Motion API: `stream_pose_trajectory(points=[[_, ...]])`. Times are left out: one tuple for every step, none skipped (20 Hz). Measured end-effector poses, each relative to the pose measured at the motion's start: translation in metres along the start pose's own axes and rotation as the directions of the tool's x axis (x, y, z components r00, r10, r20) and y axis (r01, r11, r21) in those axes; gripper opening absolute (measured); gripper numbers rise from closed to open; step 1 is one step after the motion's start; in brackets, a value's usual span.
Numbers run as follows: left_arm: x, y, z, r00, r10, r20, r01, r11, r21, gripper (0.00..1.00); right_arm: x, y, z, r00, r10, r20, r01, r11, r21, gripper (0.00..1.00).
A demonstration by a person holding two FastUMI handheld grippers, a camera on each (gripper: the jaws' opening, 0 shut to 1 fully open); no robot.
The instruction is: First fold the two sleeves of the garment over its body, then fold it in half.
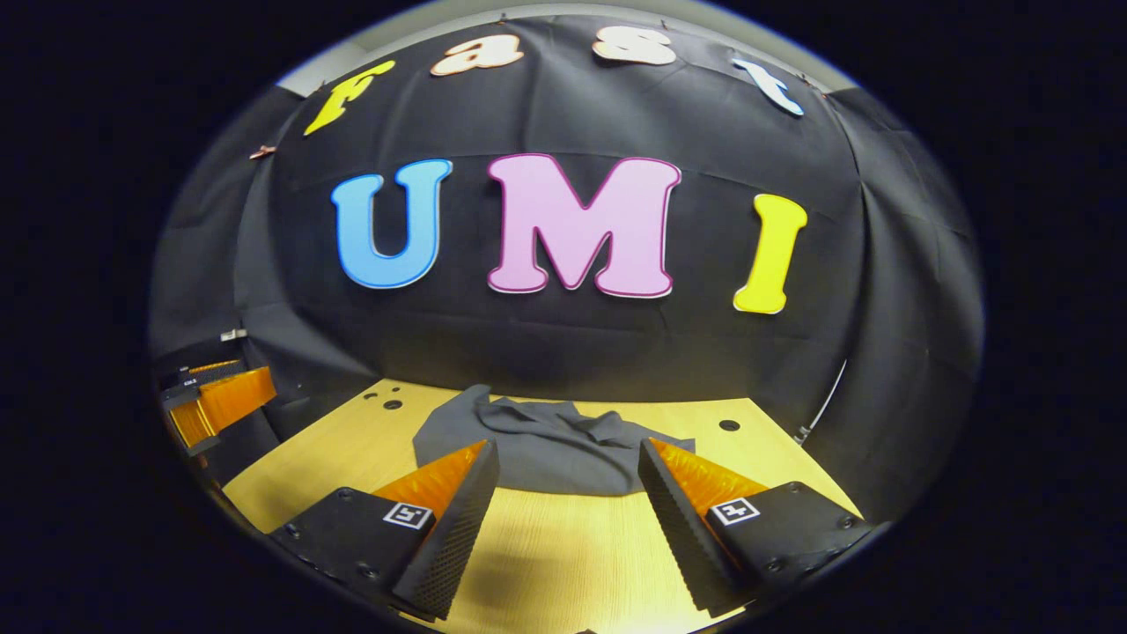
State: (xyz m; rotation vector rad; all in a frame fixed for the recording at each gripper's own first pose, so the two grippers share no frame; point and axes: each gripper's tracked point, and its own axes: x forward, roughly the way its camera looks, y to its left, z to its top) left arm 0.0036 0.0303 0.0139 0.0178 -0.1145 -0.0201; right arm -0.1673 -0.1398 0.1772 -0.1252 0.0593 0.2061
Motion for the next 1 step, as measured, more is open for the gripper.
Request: stream_pose_trajectory(points=[[-0.0065,0.0024,-0.004,1.0,0.002,-0.011,-0.002,1.0,0.002,0.96,-0.0085,0.0069,-0.0012,1.0,0.006,0.001,-0.006,1.0,-0.001,0.98]])
